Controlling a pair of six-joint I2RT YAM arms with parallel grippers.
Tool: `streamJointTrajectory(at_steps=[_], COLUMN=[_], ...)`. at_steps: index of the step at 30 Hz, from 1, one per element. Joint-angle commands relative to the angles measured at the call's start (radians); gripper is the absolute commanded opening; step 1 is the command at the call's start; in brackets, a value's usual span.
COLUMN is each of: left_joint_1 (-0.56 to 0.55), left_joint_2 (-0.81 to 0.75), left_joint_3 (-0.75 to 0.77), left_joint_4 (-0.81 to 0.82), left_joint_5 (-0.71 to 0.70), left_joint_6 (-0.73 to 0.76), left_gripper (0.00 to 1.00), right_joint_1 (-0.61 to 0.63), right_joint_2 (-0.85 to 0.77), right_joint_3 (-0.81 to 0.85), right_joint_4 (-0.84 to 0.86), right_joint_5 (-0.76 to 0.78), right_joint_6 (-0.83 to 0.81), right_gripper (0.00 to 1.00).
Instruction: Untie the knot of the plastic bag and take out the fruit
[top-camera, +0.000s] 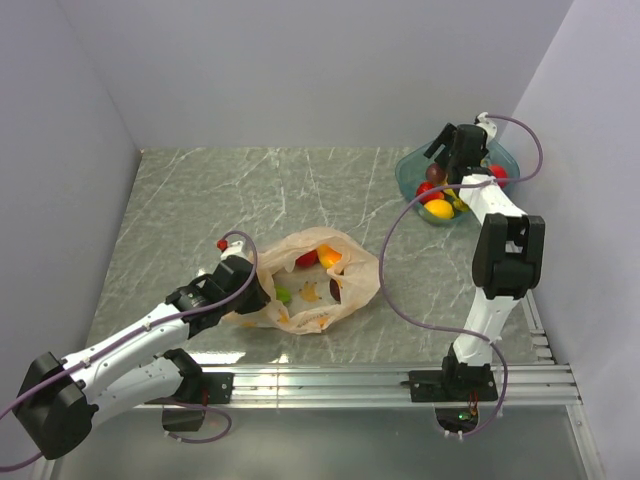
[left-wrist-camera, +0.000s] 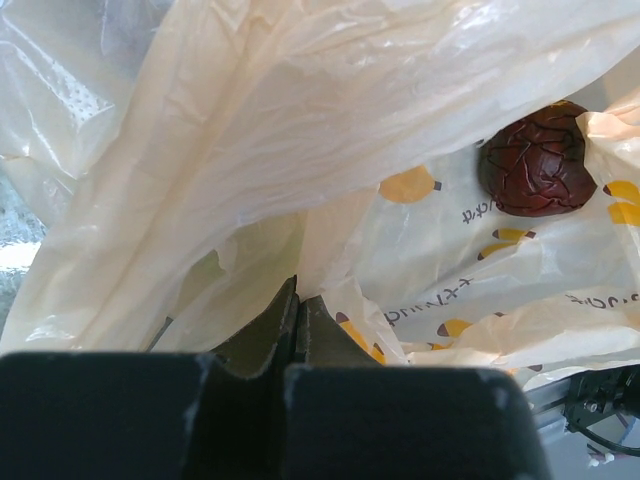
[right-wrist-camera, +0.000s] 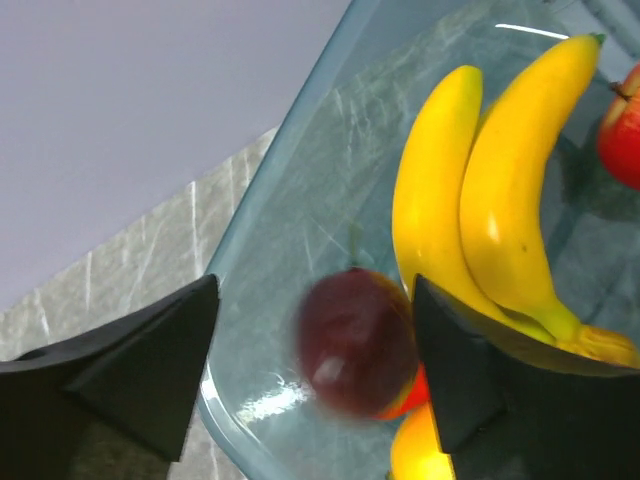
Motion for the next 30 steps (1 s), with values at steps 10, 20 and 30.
streamJointTrajectory(at_steps=[10,20,30], left_joint_1=[-0.005,-0.003,-0.006], left_joint_2=[0.006,-0.023,-0.1], left_joint_3=[-0.005,0.014,0.005], left_joint_4=[0.058,-0.028,-0.189], left_joint_5=[0.011,-0.041,-0.093], left_joint_6=[0.0,-0.031,-0.134], left_gripper=[0.01,0.01,0.0], right_joint_1=[0.039,0.424,0.898], right_joint_2=[-0.188,-0.493,-0.596], right_joint_3=[-0.067,-0.246,-0.418], right_joint_4=[0.026,-0.1,-0.163], right_joint_5=[-0.093,-0.197,-0.427], right_joint_6=[-0.068,-0.382,-0.494], right_gripper=[0.89,0.76,0.64])
